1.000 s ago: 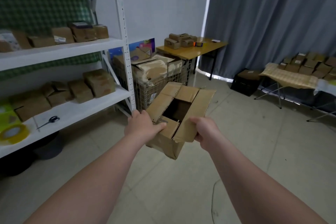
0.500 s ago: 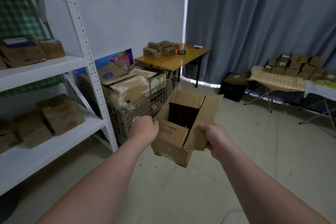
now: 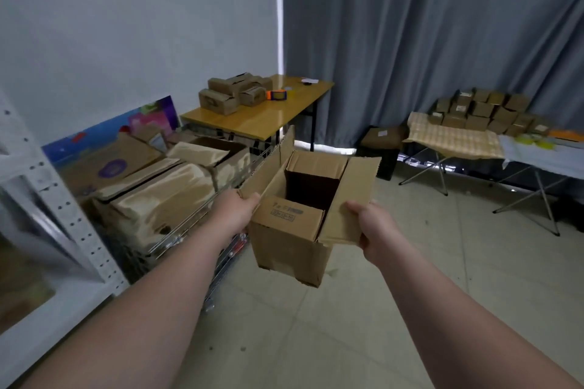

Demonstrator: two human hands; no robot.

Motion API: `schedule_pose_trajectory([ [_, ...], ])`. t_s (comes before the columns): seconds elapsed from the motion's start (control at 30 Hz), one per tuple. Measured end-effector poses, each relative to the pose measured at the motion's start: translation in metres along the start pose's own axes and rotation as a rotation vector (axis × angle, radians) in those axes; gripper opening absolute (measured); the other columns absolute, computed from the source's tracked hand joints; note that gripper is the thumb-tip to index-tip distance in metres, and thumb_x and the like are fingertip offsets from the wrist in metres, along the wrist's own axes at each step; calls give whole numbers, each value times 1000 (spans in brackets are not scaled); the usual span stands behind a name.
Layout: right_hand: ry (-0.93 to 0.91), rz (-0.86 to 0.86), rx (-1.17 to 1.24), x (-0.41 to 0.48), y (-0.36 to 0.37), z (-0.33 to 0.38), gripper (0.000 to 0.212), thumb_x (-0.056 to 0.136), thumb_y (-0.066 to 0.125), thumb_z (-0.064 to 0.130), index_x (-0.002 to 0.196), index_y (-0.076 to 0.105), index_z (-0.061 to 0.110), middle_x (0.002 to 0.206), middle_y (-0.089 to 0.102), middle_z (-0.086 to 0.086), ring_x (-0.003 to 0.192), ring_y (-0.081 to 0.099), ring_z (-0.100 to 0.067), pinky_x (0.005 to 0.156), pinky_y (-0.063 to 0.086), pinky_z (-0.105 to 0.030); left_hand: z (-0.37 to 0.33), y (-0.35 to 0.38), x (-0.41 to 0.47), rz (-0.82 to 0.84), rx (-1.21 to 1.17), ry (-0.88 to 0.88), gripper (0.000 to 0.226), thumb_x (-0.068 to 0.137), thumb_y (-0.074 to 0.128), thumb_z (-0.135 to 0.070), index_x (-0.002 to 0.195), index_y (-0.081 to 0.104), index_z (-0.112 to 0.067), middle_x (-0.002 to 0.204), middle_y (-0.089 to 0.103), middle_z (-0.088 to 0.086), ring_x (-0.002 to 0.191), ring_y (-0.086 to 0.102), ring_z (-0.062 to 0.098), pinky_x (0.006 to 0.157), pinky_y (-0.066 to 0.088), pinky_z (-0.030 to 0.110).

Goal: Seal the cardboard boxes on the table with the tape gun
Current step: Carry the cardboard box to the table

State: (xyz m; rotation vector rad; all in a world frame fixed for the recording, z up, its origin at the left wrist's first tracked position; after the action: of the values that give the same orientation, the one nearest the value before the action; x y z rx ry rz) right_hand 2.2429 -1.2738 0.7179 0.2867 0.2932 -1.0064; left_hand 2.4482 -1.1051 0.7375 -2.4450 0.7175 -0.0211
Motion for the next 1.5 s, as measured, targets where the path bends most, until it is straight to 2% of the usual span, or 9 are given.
schedule_pose_trajectory([
  [0.27,-84,106,162,127,-36,71,32,97,51,38,118,58,15,89,70,-6,61,68,-12,72,54,-33,-51,93,102,24,-315,-176,36,98,52,-25,126,46,-2,111,61,15,77,68,27,68,60,38],
  [0.4,-137,150,38,203,-64,117,50,93,45,58,126,57,23,113,68,-4,105,63,-19,95,46,-35,-101,150,158,13,-422,-246,38,100,48,-17,135,42,-5,122,53,18,69,65,30,55,59,35],
  [0.53,-205,175,-133,270,-95,169,26,93,49,54,101,61,32,106,66,7,95,57,-5,73,39,-21,-151,193,221,1,-502,-295,42,100,43,-8,141,38,-5,141,41,19,79,62,32,40,55,30],
  [0.67,-281,142,-151,341,-123,212,29,91,57,48,110,64,28,109,61,12,96,54,-3,82,37,-21,-196,232,268,55,-690,-326,26,100,41,-2,125,46,-3,100,61,17,80,64,31,46,57,34],
  [0.77,-315,130,-123,381,-130,230,58,83,63,54,135,51,30,136,51,8,124,47,-15,98,40,-34,-222,255,298,99,-773,-327,26,99,41,1,125,47,0,88,61,16,74,63,28,55,59,40],
  [0.9,-496,154,-349,432,-115,264,83,63,75,63,137,44,41,152,33,9,138,34,-16,110,35,-41,-239,284,355,104,-857,-399,31,101,32,4,130,38,10,118,55,25,111,58,38,90,50,48],
  [1.07,-673,99,-871,513,-82,297,122,57,87,49,151,9,42,160,-12,12,147,0,-19,116,16,-43,-266,324,440,179,-859,-428,33,101,29,3,126,50,9,111,58,25,112,58,39,44,54,24],
  [1.37,-707,160,-1335,702,-18,365,140,57,86,52,149,-19,36,154,-34,4,145,-24,-26,118,4,-50,-337,339,620,203,-657,-351,35,97,30,11,131,40,10,94,57,22,109,59,38,91,51,39],
  [1.5,-672,239,-1397,777,6,388,143,56,86,52,147,-24,37,153,-35,2,142,-29,-30,115,1,-59,-364,338,688,199,-546,-328,35,96,34,10,129,40,3,82,55,21,78,63,34,57,57,34],
])
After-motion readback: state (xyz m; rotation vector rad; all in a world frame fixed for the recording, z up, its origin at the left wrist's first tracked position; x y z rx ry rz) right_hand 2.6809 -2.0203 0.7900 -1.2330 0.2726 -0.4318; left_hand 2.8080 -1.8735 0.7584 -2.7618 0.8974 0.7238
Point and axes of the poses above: each hand's wrist, its own x-axis towards the middle knuckle, its own y-axis out of the palm, z = x × y, the point moved 10 cm from there along x, towards the middle knuckle
